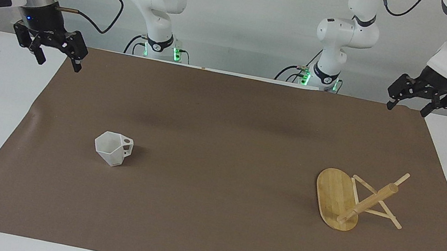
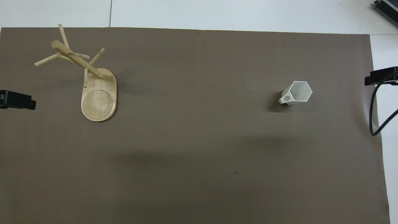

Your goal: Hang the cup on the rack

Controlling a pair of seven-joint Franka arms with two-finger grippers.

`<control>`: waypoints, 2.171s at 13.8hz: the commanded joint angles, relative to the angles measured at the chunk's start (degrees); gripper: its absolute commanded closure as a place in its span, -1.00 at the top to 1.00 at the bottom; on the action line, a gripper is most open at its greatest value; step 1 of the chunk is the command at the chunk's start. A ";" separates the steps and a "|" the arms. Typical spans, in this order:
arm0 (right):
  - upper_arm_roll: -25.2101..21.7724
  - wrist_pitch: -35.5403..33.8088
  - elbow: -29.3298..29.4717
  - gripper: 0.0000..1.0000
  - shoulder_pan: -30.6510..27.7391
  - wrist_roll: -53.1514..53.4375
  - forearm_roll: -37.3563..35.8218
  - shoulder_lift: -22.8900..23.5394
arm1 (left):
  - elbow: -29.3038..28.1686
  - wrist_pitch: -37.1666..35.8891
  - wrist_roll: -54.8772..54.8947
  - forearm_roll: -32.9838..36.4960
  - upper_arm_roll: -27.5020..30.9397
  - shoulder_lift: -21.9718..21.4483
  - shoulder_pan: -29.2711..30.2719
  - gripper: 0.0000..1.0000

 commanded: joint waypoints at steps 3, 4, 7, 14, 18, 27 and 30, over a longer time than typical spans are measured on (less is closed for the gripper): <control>0.29 -0.48 -0.46 1.00 -0.54 0.67 -0.42 -0.79 | -0.59 0.01 -0.47 0.79 -0.12 -0.52 0.26 1.00; 0.55 -0.48 -0.47 1.00 -0.46 0.84 -0.42 -0.79 | -0.59 0.01 -0.47 0.79 -0.12 -0.52 0.26 1.00; 0.73 -0.04 -0.55 1.00 -0.46 1.11 -0.42 -0.79 | -0.59 0.01 -0.47 0.79 -0.12 -0.52 0.26 1.00; 0.90 -0.30 -1.17 1.00 -0.37 0.23 -0.42 -1.14 | -0.59 0.01 -0.47 0.79 -0.12 -0.52 0.26 1.00; 0.99 -0.21 -2.13 1.00 -0.28 0.05 -0.34 -1.58 | -0.59 0.01 -0.47 0.79 -0.12 -0.52 0.26 1.00; 1.08 8.04 -10.47 1.00 -0.11 0.05 2.13 -2.64 | -0.59 0.01 -0.47 0.79 -0.12 -0.52 0.26 1.00; 1.08 13.74 -14.08 1.00 -0.10 -0.03 2.13 -1.59 | -0.59 0.01 -0.47 0.79 -0.12 -0.52 0.26 1.00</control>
